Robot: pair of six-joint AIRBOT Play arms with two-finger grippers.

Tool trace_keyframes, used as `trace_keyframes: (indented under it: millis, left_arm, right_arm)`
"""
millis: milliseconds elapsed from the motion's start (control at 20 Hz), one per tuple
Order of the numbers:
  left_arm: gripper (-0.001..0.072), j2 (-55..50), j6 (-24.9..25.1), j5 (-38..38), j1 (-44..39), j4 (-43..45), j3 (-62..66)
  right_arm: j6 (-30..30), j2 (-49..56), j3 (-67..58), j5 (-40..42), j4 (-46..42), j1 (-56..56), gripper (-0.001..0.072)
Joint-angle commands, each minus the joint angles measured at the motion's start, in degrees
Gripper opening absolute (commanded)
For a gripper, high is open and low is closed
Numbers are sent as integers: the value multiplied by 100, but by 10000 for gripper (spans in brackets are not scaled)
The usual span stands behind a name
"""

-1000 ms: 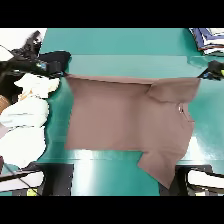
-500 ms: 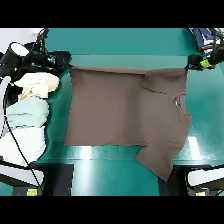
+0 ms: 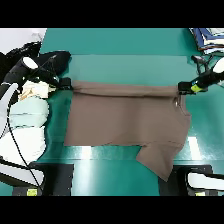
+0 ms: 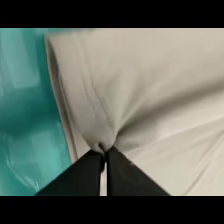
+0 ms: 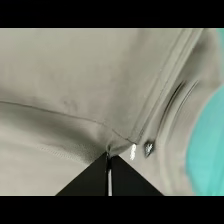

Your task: Fold the shirts.

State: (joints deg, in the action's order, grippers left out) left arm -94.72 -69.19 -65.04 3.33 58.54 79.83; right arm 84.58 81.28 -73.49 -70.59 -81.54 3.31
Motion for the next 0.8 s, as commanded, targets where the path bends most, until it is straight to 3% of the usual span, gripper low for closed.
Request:
trace_keyframes:
  millis: [0, 50, 100, 150, 200, 250, 450, 750]
  left_arm:
    - [37, 0, -170, -337, 0, 68, -216]
    - [226, 0, -280, -391, 0, 85, -216]
    - [461, 0, -356, -487, 0, 87, -216]
    - [462, 4, -407, -610, 0, 92, -216]
    - [462, 31, -409, -721, 2, 118, -216]
    - [462, 111, -415, -837, 4, 212, -216]
    - [462, 977, -588, -1132, 4, 1161, -715]
    - [463, 2780, -654, -1093, 4, 1049, -3480]
  right_arm:
    - [160, -540, 962, 407, 9, 39, 15]
    - [160, -623, 1080, 431, 116, 24, 15]
    - [155, -697, 1187, 446, 299, -7, 17]
    - [151, -756, 1268, 446, 562, -50, 62]
    - [151, -791, 1300, 404, 800, -109, 284]
    - [136, -793, 1261, 249, 960, -195, 369]
    - [-109, -1449, 1335, -337, 1003, -662, 368]
    - [-367, -2754, 1943, -767, 1014, -1491, 368]
